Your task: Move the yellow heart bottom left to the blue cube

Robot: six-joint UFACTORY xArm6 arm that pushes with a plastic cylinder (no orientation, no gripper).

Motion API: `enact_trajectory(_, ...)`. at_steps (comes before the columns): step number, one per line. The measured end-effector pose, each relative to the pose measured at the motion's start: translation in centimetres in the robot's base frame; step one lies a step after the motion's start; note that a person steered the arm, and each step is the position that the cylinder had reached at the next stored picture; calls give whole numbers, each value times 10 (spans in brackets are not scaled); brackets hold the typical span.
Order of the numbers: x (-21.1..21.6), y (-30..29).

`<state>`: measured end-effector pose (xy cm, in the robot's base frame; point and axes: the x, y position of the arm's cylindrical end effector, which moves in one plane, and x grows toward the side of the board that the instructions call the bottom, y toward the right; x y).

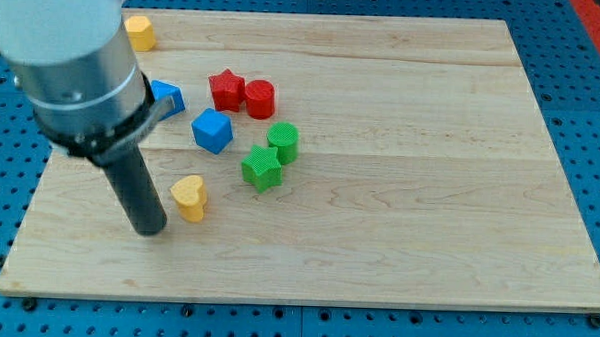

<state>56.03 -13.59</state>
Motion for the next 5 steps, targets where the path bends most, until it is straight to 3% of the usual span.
enact_trajectory(1,-10,62)
enact_trajectory(2,-70,11)
enact_trajectory(3,-61,-8)
enact_trajectory(4,-3,9)
enact_trajectory(5,-36,-38)
